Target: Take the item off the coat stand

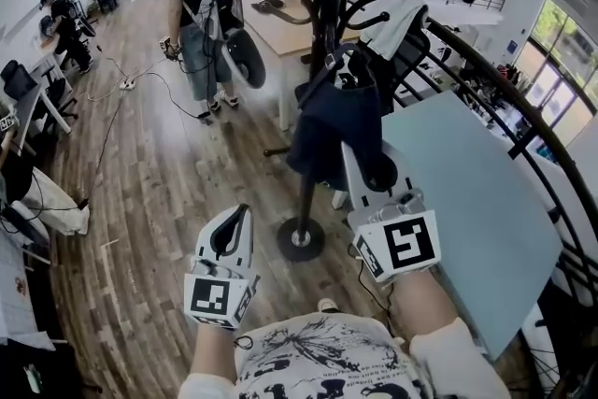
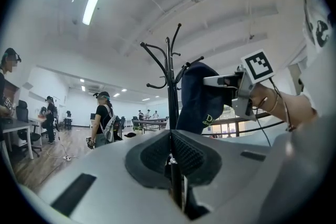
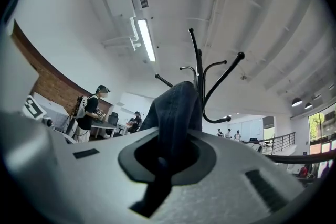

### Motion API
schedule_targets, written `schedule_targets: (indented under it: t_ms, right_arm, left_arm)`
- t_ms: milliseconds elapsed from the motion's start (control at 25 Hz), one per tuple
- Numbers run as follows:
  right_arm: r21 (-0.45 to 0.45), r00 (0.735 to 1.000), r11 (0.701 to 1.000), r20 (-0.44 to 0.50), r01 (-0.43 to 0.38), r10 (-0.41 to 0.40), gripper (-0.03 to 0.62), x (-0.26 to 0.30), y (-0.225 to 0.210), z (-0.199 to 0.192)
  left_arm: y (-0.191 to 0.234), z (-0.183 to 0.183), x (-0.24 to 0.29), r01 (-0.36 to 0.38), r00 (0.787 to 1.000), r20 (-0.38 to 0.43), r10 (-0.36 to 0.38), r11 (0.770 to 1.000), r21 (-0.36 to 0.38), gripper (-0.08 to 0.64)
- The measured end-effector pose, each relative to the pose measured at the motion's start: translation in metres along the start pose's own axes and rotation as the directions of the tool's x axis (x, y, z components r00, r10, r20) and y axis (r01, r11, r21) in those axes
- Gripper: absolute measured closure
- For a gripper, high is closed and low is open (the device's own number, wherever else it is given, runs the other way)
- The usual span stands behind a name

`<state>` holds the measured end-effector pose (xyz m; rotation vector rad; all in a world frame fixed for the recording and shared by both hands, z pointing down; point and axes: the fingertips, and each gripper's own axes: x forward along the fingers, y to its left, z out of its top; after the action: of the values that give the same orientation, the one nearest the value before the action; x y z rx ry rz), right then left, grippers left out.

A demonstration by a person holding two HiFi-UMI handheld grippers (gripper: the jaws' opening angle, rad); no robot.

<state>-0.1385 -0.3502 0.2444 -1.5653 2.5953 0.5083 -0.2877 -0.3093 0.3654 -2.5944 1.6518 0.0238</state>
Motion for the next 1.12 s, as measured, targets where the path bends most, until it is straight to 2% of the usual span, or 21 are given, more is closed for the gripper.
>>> schedule_targets:
  t_ms: [240, 480, 720, 840, 1120]
  right_arm:
    - [0.039, 1.0, 0.999, -0.022, 0.008, -0.007, 0.588, -0.033, 0.009, -0.023]
    - [0.043, 0.99, 0.999, -0.137, -0.017, 0.023, 0.588, -0.056, 0.014, -0.083]
    - [0.113, 0.969, 0.993, -0.248, 0.043, -0.014, 0.588, -0.074, 0.009, -0.144]
    - [0.133, 0.963, 0.99, -0.268, 0.05, -0.012, 0.588, -0.079, 0.007, -0.155]
    - [0.154, 0.971, 0.987, -0.238, 0.037, 0.001, 0.589, -0.078, -0.01, -0.153]
  left_arm:
    - [-0.006, -0.001, 0.0, 0.029, 1.0, -0.003, -0.029, 1.0, 0.002, 0.555]
    - [-0.013, 0.001, -0.002, 0.032, 0.999, -0.002, -0.032, 0.999, 0.001, 0.555]
    - [-0.017, 0.004, 0.002, 0.026, 1.0, -0.001, -0.026, 1.0, 0.013, 0.555]
    - [-0.02, 0.001, 0.006, 0.03, 0.999, 0.009, -0.031, 0.999, 0.025, 0.555]
    - [-0.029, 0.005, 0.019, 0.014, 1.0, -0.012, -0.014, 1.0, 0.025, 0.555]
